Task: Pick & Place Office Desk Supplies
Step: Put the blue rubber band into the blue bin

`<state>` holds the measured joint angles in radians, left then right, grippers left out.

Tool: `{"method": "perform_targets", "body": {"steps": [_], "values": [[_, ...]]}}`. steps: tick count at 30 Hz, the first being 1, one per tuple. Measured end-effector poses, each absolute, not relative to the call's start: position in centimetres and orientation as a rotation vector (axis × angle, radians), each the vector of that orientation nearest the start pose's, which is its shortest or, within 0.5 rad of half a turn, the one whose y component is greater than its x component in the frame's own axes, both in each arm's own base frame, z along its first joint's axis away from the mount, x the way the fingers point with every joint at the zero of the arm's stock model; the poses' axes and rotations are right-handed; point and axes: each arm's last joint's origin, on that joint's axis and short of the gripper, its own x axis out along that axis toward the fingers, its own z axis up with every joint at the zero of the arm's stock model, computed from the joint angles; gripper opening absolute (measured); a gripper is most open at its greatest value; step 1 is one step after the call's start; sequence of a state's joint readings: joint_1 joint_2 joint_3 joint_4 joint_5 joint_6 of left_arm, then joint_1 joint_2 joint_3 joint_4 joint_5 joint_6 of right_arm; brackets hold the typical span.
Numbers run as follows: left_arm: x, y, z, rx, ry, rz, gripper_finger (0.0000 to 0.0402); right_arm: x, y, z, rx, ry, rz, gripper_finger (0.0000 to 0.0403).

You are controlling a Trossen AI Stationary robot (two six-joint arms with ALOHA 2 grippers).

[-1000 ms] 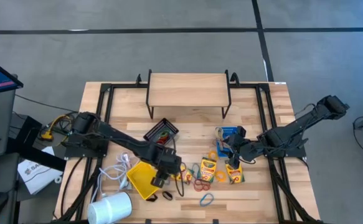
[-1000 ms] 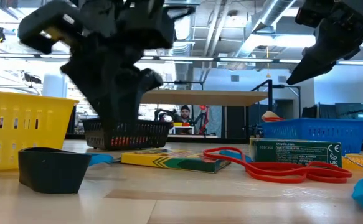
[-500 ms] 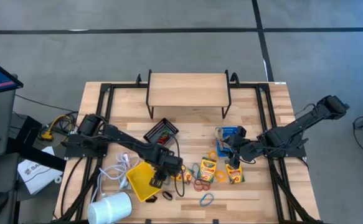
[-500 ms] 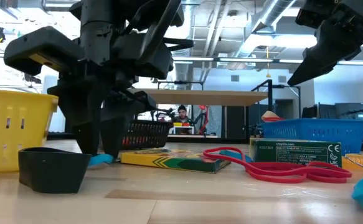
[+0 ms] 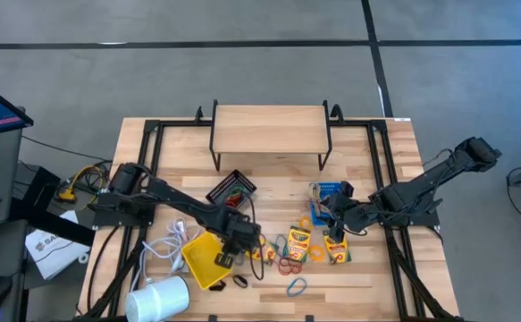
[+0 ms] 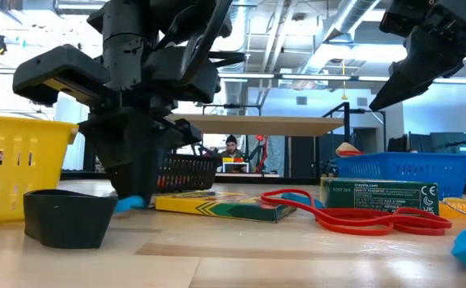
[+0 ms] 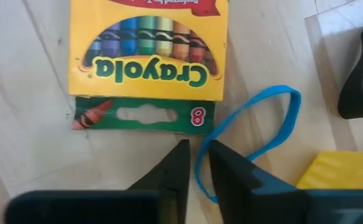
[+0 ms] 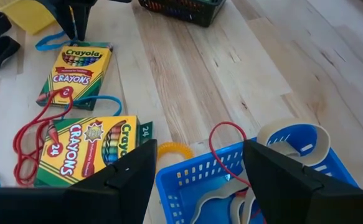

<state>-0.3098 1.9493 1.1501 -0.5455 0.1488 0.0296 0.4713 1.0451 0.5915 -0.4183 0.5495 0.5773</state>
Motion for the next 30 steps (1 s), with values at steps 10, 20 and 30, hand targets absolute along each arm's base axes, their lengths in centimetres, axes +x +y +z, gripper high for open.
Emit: {"method": "perform_targets", "body": {"steps": [10,20,30], "values": [[32.8,-9.9,15.0,0.248,1.249,-0.304,0.0001,18.0,7.4,20.9,0.145,0.668,-0.319,0.0235],[34.2,-5.4,26.4,0.229,0.592,-0.137,0.0000,19.6,8.0,23.0,0.132,0.434,-0.251,0.0235],[35.6,-1.9,28.2,0.265,0.375,-0.071,0.0000,20.8,8.2,25.4,0.148,0.223,-0.135,0.0235]]}}
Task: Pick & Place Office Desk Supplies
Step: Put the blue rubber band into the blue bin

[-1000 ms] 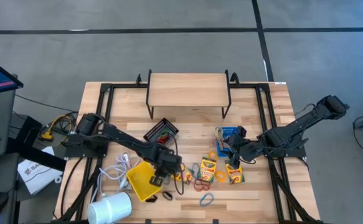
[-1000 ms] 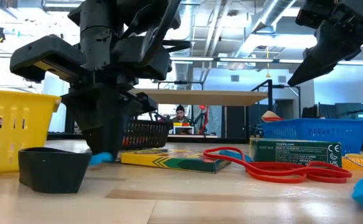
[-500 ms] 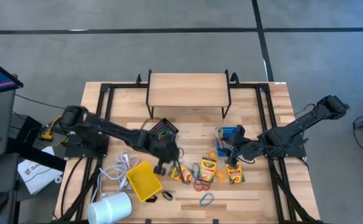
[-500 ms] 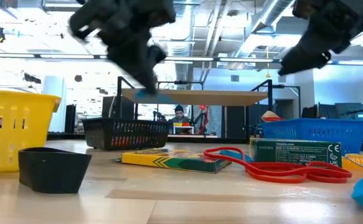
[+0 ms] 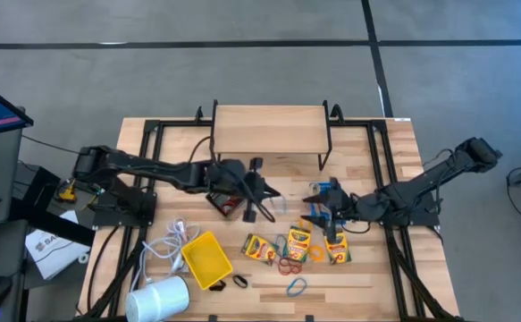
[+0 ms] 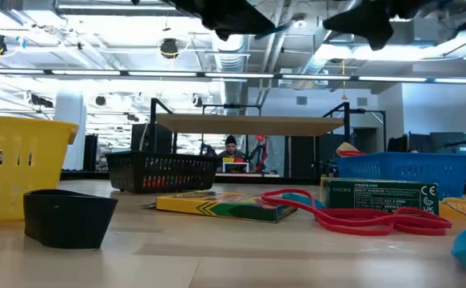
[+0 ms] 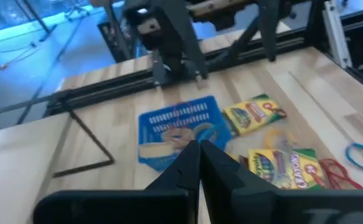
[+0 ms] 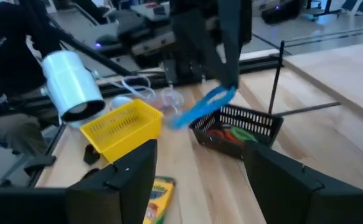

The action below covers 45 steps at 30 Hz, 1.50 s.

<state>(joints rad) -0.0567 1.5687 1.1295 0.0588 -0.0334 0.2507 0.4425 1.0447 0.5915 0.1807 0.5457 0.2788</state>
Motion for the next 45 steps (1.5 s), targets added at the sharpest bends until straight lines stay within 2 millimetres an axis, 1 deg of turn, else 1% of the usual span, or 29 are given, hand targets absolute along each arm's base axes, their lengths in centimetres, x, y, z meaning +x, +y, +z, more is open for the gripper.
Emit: {"method": "perform_targets", "body": {"steps": [5,11,13,15,18,21,28,36,39,41,43,45], "values": [[36.6,-2.1,28.3,0.266,0.275,-0.115,0.0000,21.2,7.3,25.4,0.163,0.228,-0.128,0.0235],[37.0,-2.1,27.7,0.303,0.273,-0.121,0.0000,21.5,6.7,25.4,0.186,0.230,-0.110,0.0235],[37.4,-2.1,27.6,0.306,0.247,-0.118,0.0000,21.6,6.6,25.4,0.198,0.233,-0.098,0.0235],[37.6,-2.1,27.0,0.308,0.262,-0.120,0.0000,21.6,6.4,25.4,0.217,0.231,-0.083,0.0235],[37.9,-2.2,26.8,0.313,0.246,-0.128,0.0000,21.7,6.3,25.4,0.227,0.232,-0.073,0.0235],[38.3,-2.2,26.8,0.314,0.207,-0.141,0.0000,21.7,6.2,25.4,0.235,0.233,-0.074,0.0235],[38.3,-2.3,27.2,0.341,0.167,-0.141,0.0000,21.7,6.3,25.5,0.248,0.233,-0.062,0.0235],[38.4,-2.8,27.7,0.341,0.103,-0.173,0.0000,21.8,6.3,25.6,0.256,0.216,-0.051,0.0231],[38.4,-2.8,27.8,0.341,0.092,-0.171,0.0000,21.9,6.4,25.5,0.254,0.223,-0.047,0.0210],[38.4,-2.8,27.9,0.341,0.082,-0.170,0.0000,22.0,6.4,25.3,0.253,0.231,-0.038,0.0184],[38.4,-2.8,27.9,0.342,0.083,-0.170,0.0000,22.3,6.4,25.2,0.259,0.237,-0.013,0.0146],[38.4,-2.8,27.9,0.341,0.080,-0.170,0.0000,22.7,6.3,25.0,0.268,0.240,0.022,0.0097]]}}
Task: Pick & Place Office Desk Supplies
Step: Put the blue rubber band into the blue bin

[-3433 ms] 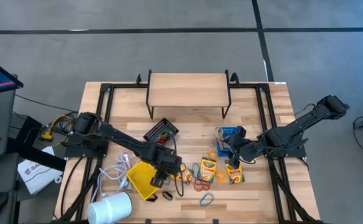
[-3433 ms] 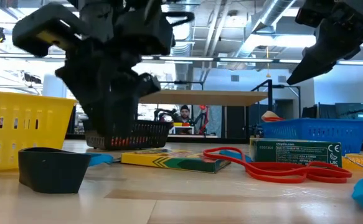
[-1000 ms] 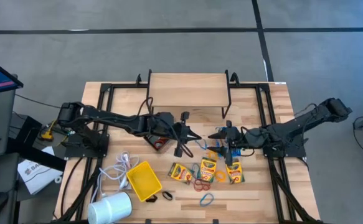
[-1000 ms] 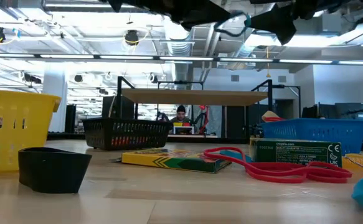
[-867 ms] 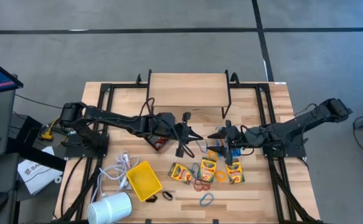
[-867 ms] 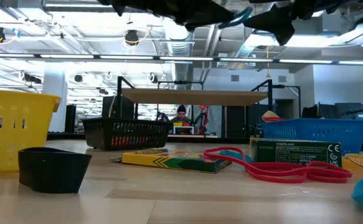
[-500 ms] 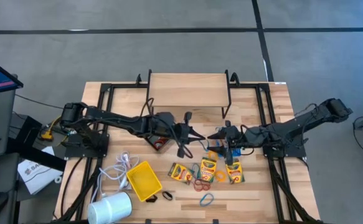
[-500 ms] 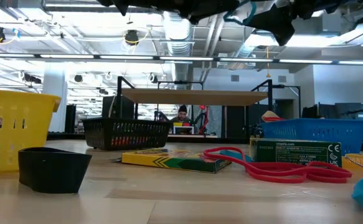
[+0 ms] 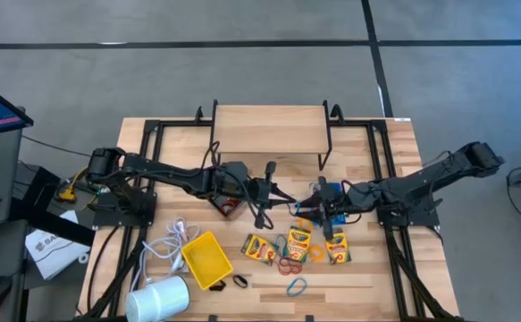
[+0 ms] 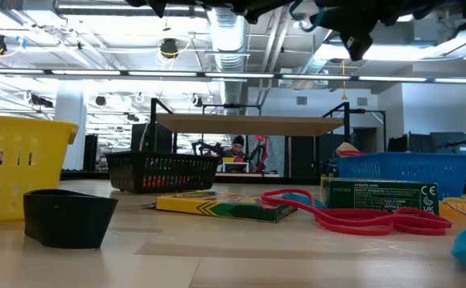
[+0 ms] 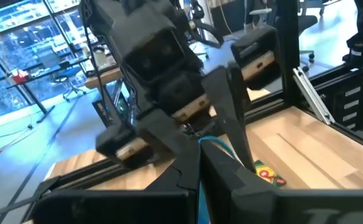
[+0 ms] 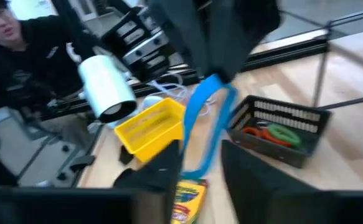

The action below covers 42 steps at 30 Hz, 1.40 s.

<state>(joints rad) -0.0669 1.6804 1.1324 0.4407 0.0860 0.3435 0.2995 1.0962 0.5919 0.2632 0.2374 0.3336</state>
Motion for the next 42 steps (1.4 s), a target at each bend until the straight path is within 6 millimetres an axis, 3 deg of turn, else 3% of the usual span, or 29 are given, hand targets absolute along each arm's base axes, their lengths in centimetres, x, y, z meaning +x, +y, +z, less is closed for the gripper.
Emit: {"method": "perform_targets", "body": {"steps": [2,4,8,12,19,24,29,42], "values": [[38.6,-2.9,27.7,0.340,0.071,-0.184,0.0000,23.2,6.2,24.7,0.271,0.240,0.045,0.0039],[38.8,-2.9,27.3,0.340,0.081,-0.198,0.0001,23.5,6.1,24.6,0.250,0.241,0.058,0.0013],[38.9,-2.8,26.4,0.352,0.141,-0.193,0.0018,23.5,6.0,24.5,0.244,0.253,0.058,0.0004],[38.7,-2.4,25.9,0.406,0.221,-0.139,0.0061,23.2,6.2,24.4,0.234,0.278,0.054,0.0003],[37.9,-2.2,26.7,0.433,0.273,-0.082,0.0148,22.5,5.5,22.8,0.212,0.436,-0.125,0.0001],[36.9,-2.4,27.6,0.375,0.305,-0.087,0.0184,21.7,5.1,21.6,0.209,0.544,-0.252,0.0001],[36.3,-2.3,26.9,0.246,0.412,-0.086,0.0190,20.6,5.0,20.4,0.201,0.654,-0.386,0.0000],[38.0,-3.4,22.1,0.121,0.552,-0.209,0.0159,17.8,5.6,18.7,0.288,0.883,-0.511,0.0001]]}}
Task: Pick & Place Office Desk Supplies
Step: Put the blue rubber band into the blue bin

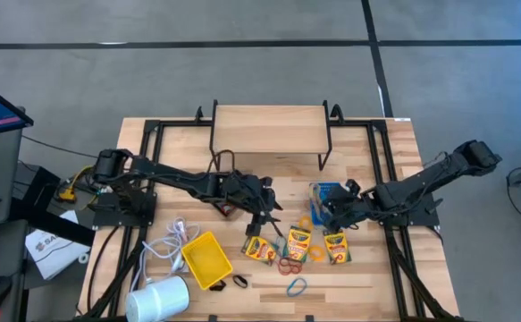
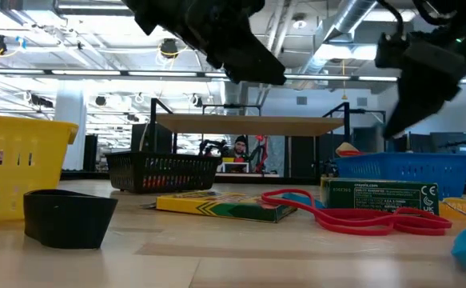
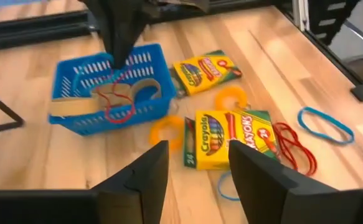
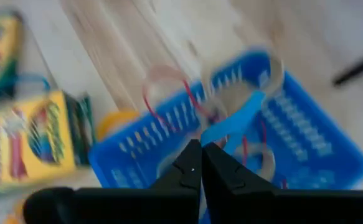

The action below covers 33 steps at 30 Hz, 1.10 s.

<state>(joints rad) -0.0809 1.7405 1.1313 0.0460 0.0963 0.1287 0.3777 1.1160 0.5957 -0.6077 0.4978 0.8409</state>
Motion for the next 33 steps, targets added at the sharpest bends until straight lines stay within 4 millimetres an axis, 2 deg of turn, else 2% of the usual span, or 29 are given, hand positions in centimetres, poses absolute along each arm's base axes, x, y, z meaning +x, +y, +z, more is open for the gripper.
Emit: {"method": "perform_targets", "body": {"steps": [5,13,17,21,26,33], "values": [[37.7,-4.0,21.6,0.113,0.598,-0.274,0.0155,17.3,5.6,18.3,0.297,0.971,-0.493,0.0033],[37.5,-4.5,20.8,0.124,0.657,-0.314,0.0171,17.2,6.1,18.3,0.296,1.053,-0.356,0.0137],[38.4,-4.6,19.0,0.125,0.669,-0.315,0.0182,17.4,6.1,18.3,0.300,1.039,-0.337,0.0188],[39.1,-4.8,16.0,0.107,0.726,-0.354,0.0190,17.8,6.3,18.5,0.290,1.007,-0.295,0.0227],[39.6,-4.9,13.3,0.098,0.779,-0.369,0.0193,18.3,6.1,18.7,0.316,0.973,-0.296,0.0244],[40.0,-5.5,12.6,0.124,0.733,-0.452,0.0191,18.7,5.2,18.8,0.324,0.956,-0.320,0.0244]]}}
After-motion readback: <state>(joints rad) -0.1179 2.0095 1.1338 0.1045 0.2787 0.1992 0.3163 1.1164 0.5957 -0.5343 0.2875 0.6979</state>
